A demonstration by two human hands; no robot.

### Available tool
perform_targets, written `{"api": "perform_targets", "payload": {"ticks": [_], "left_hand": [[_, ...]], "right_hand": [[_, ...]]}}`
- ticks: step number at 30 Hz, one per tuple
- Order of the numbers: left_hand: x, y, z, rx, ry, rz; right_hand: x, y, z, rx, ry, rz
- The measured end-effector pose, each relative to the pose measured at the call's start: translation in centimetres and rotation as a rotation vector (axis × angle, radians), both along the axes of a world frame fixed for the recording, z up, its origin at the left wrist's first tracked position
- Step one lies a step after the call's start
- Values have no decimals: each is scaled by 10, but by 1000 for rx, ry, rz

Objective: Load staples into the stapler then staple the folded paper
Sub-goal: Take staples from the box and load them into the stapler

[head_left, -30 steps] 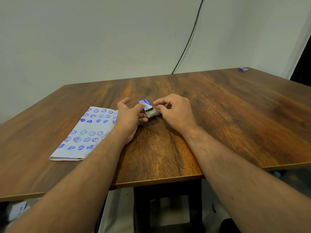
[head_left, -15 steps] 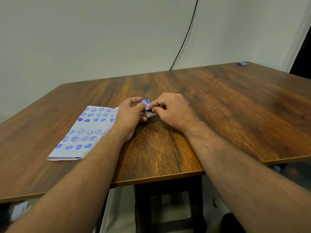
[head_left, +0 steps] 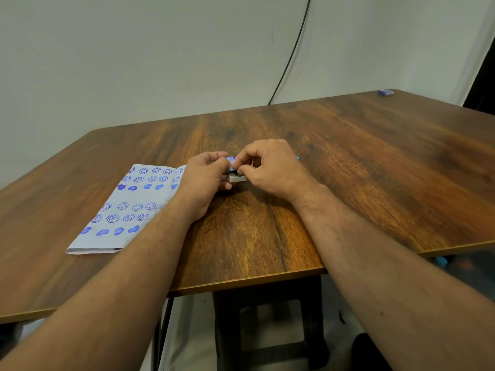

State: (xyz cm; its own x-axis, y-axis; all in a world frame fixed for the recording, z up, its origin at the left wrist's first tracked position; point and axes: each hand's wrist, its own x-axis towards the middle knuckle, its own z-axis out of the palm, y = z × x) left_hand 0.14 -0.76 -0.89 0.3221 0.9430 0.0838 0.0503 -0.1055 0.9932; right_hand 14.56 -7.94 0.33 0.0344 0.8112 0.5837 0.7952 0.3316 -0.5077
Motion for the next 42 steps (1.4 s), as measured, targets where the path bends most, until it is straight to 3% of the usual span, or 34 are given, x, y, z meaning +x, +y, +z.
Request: {"api": "perform_targets", "payload": {"ticks": [8,17,26,42], "left_hand": [[2,-5,1,3,-61,9],[3,-13,5,3,-102,-5],[2,-10,4,-7,-101,-9],[3,2,-5,34,-37,0]], "right_hand": [[1,1,-3,93,-39,15],[1,1,-5,44,-103,5],[0,3,-4,104,-47,-5],[3,0,-1,-49,-98,24]]}}
